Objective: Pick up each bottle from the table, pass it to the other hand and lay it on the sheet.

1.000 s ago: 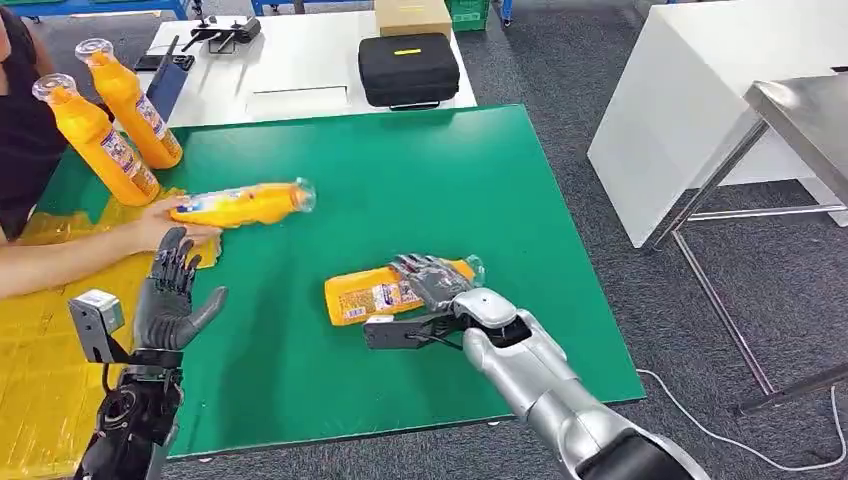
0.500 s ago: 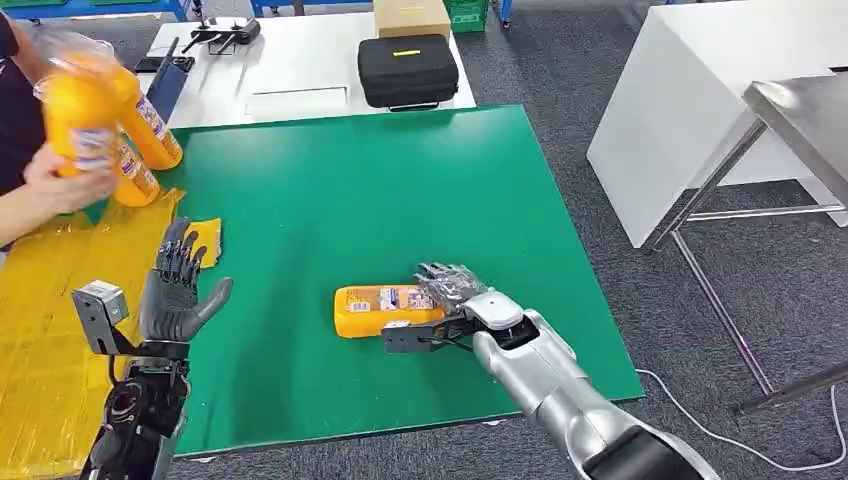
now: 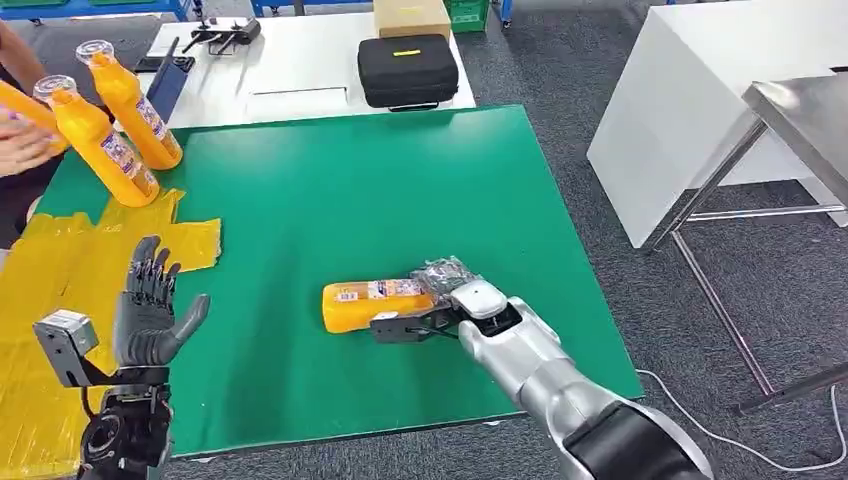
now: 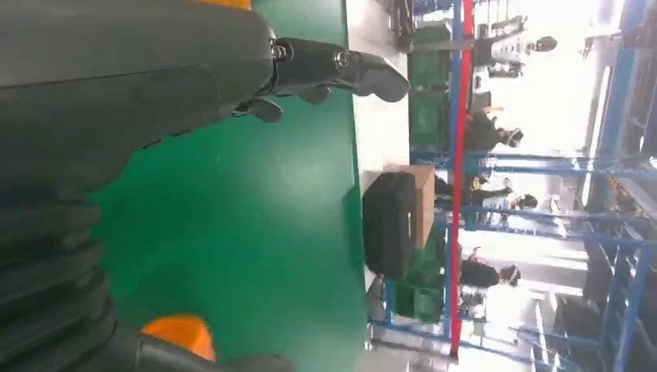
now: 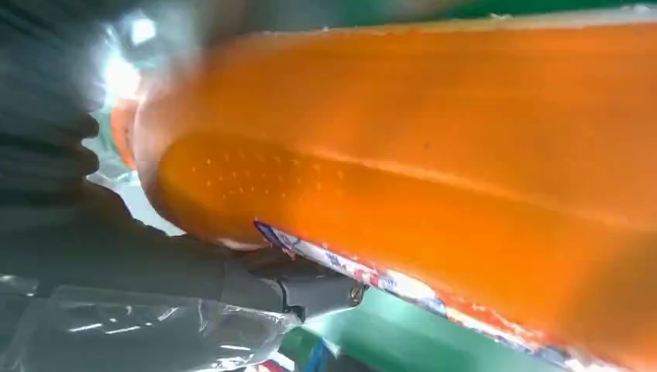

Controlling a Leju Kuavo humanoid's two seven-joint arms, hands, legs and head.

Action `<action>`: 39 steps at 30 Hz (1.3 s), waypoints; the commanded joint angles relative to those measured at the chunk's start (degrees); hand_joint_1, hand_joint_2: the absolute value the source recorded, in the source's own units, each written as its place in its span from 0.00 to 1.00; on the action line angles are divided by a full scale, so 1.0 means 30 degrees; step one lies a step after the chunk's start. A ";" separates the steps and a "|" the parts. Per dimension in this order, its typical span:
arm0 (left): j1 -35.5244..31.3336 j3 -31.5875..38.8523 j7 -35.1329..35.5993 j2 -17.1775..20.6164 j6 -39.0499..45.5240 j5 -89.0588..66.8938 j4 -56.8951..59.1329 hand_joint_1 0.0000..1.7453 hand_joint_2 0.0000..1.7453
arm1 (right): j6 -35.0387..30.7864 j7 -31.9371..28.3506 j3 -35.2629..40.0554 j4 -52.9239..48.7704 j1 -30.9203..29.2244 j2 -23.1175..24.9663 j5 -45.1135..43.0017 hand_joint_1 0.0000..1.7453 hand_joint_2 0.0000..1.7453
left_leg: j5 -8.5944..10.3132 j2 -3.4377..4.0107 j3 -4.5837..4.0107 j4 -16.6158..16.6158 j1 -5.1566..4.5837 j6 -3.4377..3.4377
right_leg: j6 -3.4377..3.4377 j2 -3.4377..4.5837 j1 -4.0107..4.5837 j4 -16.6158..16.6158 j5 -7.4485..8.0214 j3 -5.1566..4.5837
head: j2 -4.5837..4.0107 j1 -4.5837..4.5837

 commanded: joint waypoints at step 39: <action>0.0668 0.0406 0.3499 -0.3494 -0.3512 0.3410 -0.4510 0.00 1.00 | -0.6121 0.0984 1.3627 0.0605 -0.3285 0.4524 -1.9981 1.00 1.00 | -0.0027 -0.0018 0.0039 0.0004 0.0032 -0.0045 | -0.0020 -0.0049 0.0041 -0.0003 -0.0033 0.0043 | 0.0000 0.0000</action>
